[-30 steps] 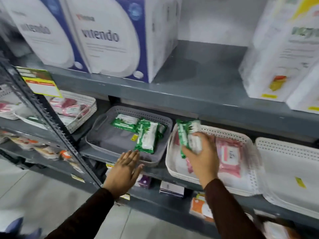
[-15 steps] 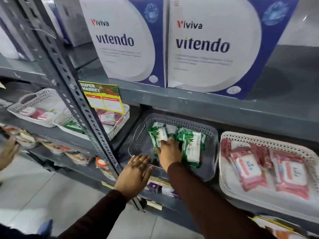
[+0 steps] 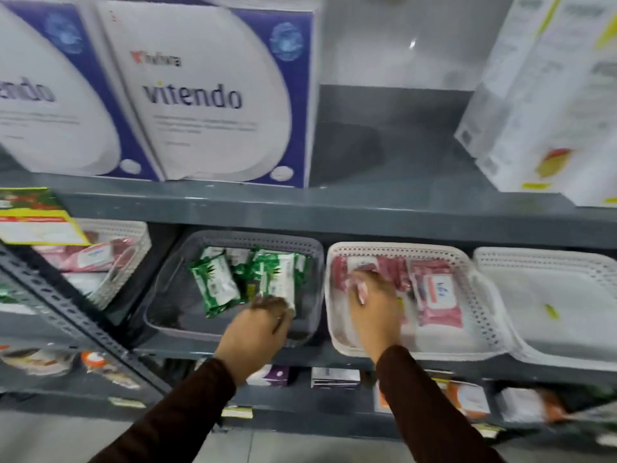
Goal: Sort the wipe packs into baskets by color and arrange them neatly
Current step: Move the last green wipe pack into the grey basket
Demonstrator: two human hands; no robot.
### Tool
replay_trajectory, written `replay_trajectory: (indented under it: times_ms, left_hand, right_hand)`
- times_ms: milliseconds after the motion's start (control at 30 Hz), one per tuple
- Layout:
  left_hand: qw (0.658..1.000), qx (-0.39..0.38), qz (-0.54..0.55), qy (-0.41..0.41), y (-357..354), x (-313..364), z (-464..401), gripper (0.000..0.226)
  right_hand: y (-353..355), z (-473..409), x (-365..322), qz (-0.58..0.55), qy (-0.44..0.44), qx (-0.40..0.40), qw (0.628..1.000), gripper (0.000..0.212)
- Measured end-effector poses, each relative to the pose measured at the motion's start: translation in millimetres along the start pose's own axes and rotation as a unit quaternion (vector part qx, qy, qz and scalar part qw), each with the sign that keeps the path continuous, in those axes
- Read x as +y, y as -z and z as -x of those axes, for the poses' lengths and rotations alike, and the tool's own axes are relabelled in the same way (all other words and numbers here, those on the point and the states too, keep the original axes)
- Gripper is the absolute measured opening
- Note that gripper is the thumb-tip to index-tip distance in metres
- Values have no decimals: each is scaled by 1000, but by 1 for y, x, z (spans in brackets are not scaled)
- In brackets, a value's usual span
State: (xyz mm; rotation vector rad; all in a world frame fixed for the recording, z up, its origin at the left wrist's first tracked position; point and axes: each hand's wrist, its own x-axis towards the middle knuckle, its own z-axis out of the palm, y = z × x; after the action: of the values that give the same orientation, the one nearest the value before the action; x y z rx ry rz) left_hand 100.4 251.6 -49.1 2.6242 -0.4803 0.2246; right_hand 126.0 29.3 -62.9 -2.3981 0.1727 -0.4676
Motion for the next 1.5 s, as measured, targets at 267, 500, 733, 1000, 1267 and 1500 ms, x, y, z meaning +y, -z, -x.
replay_trajectory:
  times_ms: [267,500,733,1000,1267,1500]
  left_hand:
    - [950,-136,-195,-200,-93,105,-105,68]
    - [940,-231,-186,-167,-104,114,-130,77]
    - [949,-259,-139,-110,-97,103,-120,73]
    - [982,-181,-47,-41,-112,104,-104,62]
    - [985,-159,-36,-49,-118,105,-106,33]
    - [985,-168,23,2,-94,96,-101,44]
  right_hand:
    - [82,-51,111,123,-206,-100,966,70]
    - [98,-54,125,88,-151,-122,977,58]
    - [121,-56,139,156,-80,-326,929,76]
    - [114,-50,155,59,17,-327,943,76]
    - [94,-56,162,55,-35,-275,959,65]
    - [87,-51,155,148,-60,-269,950,67]
